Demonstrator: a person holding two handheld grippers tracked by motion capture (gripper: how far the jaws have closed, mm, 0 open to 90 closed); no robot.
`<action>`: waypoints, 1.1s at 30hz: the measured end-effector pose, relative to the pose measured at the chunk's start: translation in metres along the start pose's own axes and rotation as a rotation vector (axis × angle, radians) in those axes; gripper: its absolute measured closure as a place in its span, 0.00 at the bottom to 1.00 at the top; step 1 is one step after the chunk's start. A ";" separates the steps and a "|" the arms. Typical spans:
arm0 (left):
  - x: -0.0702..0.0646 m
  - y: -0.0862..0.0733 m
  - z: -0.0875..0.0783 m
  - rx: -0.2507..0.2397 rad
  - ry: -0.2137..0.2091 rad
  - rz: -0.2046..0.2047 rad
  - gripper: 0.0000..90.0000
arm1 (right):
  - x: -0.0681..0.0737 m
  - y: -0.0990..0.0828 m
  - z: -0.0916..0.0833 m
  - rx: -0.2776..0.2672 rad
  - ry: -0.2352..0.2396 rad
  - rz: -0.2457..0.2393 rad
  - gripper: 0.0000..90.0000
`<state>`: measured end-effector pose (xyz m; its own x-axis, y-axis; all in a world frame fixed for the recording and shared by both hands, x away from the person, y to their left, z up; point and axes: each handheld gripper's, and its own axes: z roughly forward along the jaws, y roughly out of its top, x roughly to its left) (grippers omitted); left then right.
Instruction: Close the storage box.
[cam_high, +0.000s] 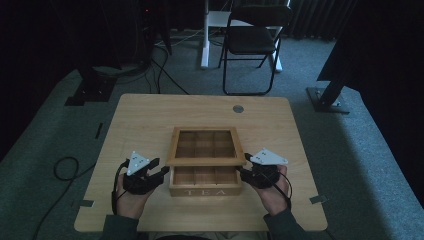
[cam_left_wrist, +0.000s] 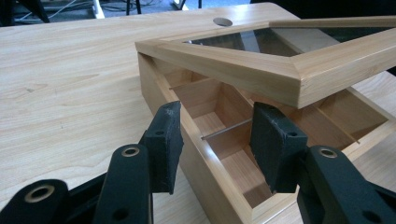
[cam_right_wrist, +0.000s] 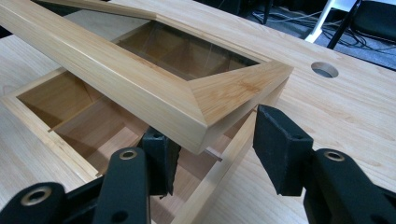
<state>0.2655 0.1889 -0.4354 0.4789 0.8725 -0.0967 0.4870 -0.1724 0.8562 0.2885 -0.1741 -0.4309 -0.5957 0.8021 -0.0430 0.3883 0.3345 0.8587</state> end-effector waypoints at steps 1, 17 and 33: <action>0.000 0.000 0.000 0.001 -0.001 -0.001 0.60 | 0.000 -0.001 0.000 0.000 0.001 -0.002 0.56; -0.010 -0.017 0.005 0.038 -0.014 0.037 0.60 | 0.006 -0.020 0.005 0.036 0.008 -0.007 0.55; -0.014 -0.030 0.010 0.071 -0.010 0.044 0.59 | 0.011 -0.035 0.008 0.063 0.031 -0.005 0.54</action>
<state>0.2513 0.1771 -0.4653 0.5082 0.8588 -0.0648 0.5154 -0.2430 0.8218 0.2740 -0.1729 -0.4662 -0.6184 0.7853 -0.0304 0.4288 0.3696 0.8243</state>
